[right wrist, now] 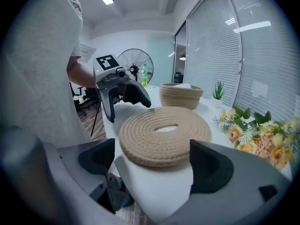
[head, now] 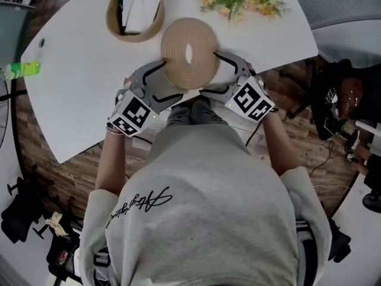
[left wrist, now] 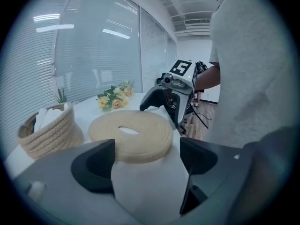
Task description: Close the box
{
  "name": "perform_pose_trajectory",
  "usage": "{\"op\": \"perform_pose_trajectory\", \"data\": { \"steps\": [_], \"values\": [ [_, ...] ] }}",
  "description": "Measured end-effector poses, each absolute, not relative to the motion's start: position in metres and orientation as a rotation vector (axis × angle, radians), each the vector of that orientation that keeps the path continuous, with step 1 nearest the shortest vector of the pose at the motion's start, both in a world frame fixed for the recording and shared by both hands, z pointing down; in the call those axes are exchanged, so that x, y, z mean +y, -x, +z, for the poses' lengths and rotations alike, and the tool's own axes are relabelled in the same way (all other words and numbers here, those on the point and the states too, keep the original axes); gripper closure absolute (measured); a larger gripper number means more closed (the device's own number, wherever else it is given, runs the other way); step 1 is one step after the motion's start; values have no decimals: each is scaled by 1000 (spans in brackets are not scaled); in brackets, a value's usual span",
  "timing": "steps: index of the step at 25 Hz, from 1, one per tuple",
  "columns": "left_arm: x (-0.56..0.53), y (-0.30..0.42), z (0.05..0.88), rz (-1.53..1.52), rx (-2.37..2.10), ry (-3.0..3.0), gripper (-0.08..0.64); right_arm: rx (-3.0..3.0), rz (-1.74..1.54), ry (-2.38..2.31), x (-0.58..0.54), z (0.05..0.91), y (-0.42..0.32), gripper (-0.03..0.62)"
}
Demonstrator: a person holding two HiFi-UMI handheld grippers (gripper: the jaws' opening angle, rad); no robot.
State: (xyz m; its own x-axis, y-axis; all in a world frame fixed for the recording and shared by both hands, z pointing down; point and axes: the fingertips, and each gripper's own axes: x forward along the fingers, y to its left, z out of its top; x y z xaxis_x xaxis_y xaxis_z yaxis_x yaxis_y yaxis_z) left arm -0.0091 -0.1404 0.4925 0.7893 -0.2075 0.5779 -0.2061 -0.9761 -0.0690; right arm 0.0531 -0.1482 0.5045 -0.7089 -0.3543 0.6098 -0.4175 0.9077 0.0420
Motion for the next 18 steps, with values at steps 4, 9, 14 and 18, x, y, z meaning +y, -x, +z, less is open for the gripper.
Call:
{"op": "perform_pose_trajectory", "data": {
  "steps": [4,9,14,18],
  "values": [
    [-156,22,497,-977,457,2966,93,-2406,173,-598,-157,510,-67,58],
    [-164,26,516,-1120,395,2923,74,-2353,175,-515,-165,519,-72,11],
    [-169,24,518,-1164,326,2912,54,-2329,155,-437,-175,518,-74,0],
    [-173,22,520,-1173,263,2940,46,-2290,146,-337,-178,527,-75,2]
  ]
}}
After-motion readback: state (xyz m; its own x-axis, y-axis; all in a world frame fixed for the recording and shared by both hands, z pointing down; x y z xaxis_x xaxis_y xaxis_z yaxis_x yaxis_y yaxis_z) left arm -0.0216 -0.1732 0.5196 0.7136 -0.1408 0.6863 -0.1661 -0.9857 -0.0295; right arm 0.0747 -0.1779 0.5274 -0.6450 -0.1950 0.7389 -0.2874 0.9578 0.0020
